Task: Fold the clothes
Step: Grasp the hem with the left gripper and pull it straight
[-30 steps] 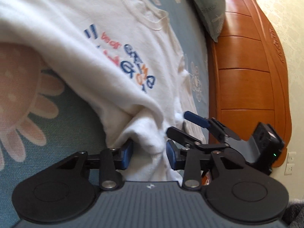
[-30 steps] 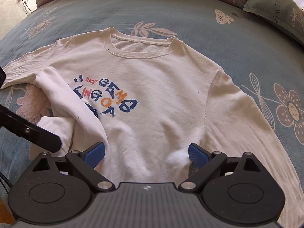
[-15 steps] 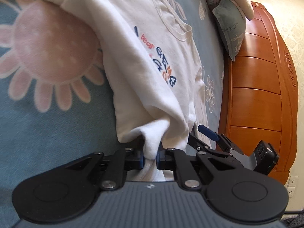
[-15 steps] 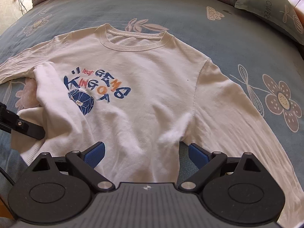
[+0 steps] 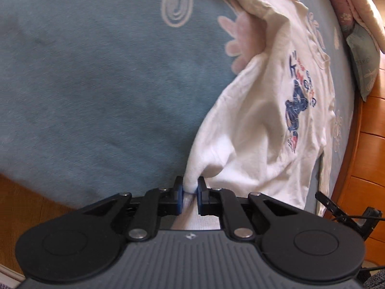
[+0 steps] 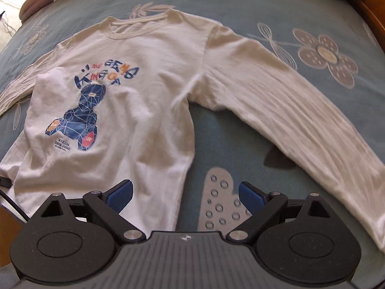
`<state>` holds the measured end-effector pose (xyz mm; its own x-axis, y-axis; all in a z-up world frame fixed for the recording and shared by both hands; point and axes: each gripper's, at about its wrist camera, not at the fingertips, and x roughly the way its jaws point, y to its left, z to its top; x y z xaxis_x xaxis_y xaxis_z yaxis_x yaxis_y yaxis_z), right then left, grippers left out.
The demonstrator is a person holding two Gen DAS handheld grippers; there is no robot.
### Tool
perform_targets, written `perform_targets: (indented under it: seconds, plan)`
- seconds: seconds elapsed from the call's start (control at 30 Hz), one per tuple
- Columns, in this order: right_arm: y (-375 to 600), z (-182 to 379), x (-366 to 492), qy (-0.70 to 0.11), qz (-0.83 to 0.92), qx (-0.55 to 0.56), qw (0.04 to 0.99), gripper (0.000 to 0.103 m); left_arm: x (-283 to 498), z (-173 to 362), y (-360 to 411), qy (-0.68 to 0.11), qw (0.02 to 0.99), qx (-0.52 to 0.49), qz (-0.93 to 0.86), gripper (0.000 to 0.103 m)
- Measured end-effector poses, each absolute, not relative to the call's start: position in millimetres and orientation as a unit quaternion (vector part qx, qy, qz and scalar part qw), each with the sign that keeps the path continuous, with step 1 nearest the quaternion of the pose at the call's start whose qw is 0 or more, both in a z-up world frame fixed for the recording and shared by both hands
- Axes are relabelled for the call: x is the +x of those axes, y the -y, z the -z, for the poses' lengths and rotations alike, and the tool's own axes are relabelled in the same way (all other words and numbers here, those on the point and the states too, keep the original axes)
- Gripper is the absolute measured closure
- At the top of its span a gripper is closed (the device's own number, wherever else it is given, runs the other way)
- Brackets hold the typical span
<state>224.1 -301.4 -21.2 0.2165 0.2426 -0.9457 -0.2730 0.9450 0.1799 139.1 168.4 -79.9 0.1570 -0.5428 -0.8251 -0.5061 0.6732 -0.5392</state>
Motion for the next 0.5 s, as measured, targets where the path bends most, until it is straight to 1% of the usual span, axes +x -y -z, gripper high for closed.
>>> perform_targets:
  seconds: [0.13, 0.17, 0.23, 0.37, 0.5]
  plan:
    - [327, 36, 203, -0.648, -0.170, 0.089, 0.737, 0.007, 133, 85, -172, -0.654, 0.645, -0.396, 0.000, 0.094]
    - [329, 39, 196, -0.653, -0.185, 0.111, 0.726, 0.010, 132, 87, -173, -0.655, 0.645, -0.394, -0.002, 0.094]
    - [332, 43, 180, -0.661, -0.220, 0.148, 0.702, 0.010, 132, 90, -174, -0.657, 0.644, -0.392, 0.000, 0.094]
    - [311, 47, 158, -0.668, -0.283, 0.097, 0.681, 0.010, 134, 93, -172, -0.662, 0.641, -0.388, 0.002, 0.094]
    - [274, 44, 156, -0.630, -0.338, -0.010, 0.699, 0.011, 137, 96, -169, -0.668, 0.637, -0.384, 0.005, 0.094]
